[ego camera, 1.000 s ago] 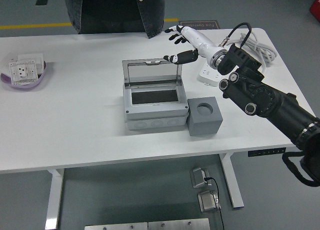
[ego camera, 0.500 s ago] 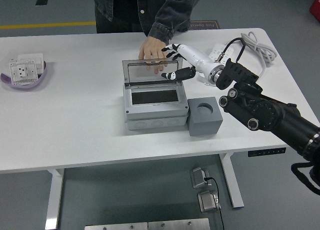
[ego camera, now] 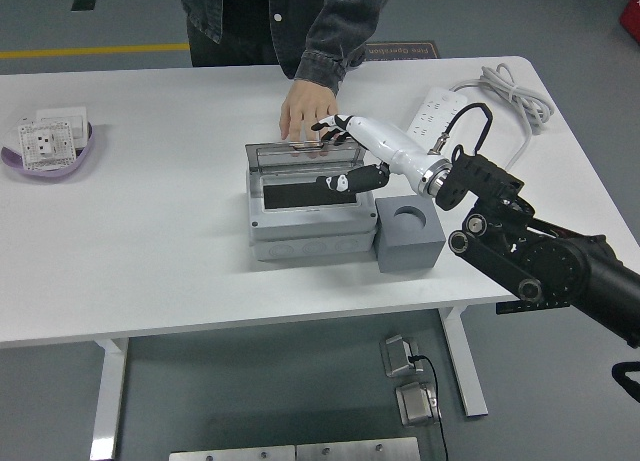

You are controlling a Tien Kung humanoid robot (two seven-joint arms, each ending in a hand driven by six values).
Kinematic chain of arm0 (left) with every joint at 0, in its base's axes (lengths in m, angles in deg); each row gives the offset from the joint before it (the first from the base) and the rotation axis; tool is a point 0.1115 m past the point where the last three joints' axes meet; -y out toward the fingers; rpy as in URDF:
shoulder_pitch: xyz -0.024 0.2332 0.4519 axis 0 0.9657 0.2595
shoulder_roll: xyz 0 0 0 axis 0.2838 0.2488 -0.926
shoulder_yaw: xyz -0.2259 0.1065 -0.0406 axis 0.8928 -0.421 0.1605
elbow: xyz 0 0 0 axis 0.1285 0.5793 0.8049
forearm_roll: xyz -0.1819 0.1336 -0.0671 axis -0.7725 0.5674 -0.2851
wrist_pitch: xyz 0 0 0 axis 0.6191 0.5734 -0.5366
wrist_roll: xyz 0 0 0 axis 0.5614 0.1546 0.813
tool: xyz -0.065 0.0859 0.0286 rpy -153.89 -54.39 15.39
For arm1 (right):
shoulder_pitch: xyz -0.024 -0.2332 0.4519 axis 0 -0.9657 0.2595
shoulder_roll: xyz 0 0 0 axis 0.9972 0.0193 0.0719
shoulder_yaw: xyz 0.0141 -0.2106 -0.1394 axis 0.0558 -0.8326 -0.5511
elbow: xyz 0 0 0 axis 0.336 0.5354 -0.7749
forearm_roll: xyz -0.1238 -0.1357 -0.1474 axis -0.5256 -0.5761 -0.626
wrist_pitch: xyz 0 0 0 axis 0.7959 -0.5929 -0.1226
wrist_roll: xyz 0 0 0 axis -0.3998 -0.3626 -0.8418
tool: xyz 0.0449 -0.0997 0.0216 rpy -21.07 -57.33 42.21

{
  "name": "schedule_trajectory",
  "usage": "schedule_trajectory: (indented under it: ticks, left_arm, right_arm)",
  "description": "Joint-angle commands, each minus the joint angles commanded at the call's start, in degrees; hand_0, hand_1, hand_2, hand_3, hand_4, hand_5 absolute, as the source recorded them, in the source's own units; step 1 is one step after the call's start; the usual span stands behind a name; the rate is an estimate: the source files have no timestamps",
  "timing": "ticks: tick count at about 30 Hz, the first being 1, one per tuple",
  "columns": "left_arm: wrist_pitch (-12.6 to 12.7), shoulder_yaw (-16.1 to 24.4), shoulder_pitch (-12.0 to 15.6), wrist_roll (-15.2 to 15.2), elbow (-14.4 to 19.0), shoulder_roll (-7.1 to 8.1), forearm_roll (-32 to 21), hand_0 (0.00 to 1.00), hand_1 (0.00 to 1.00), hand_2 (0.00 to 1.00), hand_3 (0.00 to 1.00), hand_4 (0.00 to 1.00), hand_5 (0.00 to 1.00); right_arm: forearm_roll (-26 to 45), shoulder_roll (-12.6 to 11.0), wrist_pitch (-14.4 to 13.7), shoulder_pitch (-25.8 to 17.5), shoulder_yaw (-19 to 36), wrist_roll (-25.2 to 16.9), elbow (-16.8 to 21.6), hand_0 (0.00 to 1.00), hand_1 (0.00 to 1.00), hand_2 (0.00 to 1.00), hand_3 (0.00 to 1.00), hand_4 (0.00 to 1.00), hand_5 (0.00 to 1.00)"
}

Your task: Pick up the cylinder from the cube,place it in the box,flap close box

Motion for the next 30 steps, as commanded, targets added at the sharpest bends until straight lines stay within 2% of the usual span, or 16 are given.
schedule_trajectory:
  ticks: [5, 8, 22, 30]
  left_arm:
    - [0.0, 0.2, 0.3, 0.1, 0.0, -0.16, 0.1, 0.751, 0.786, 0.789, 0.907, 0.757, 0.379]
    - [0.0, 0.1, 0.3, 0.0, 0.0, -0.18, 0.0, 0.751, 0.786, 0.789, 0.907, 0.757, 0.379]
    - [0.1, 0.0, 0.5, -0.1, 0.0, -0.42, -0.3, 0.751, 0.786, 0.788, 0.906, 0.755, 0.381]
    - [0.0, 0.6, 1.0, 0.4, 0.0, -0.24, 0.2, 0.751, 0.787, 0.788, 0.907, 0.755, 0.381]
  right_arm:
    - [-3.1, -1.1, 0.4, -2.7, 1.8, 1.4, 5.8, 0.777, 0.713, 0.75, 0.822, 0.799, 0.309]
    - [-3.5, -1.4, 0.4, -3.9, 2.4, 1.7, 7.8, 0.777, 0.713, 0.75, 0.822, 0.799, 0.309]
    - [-2.7, -1.6, -0.5, -9.5, 3.9, 1.4, 9.3, 0.758, 0.705, 0.75, 0.826, 0.793, 0.315]
    - [-5.2, -2.6, -0.1, -11.9, 9.3, 2.2, 12.5, 0.754, 0.703, 0.749, 0.825, 0.776, 0.301]
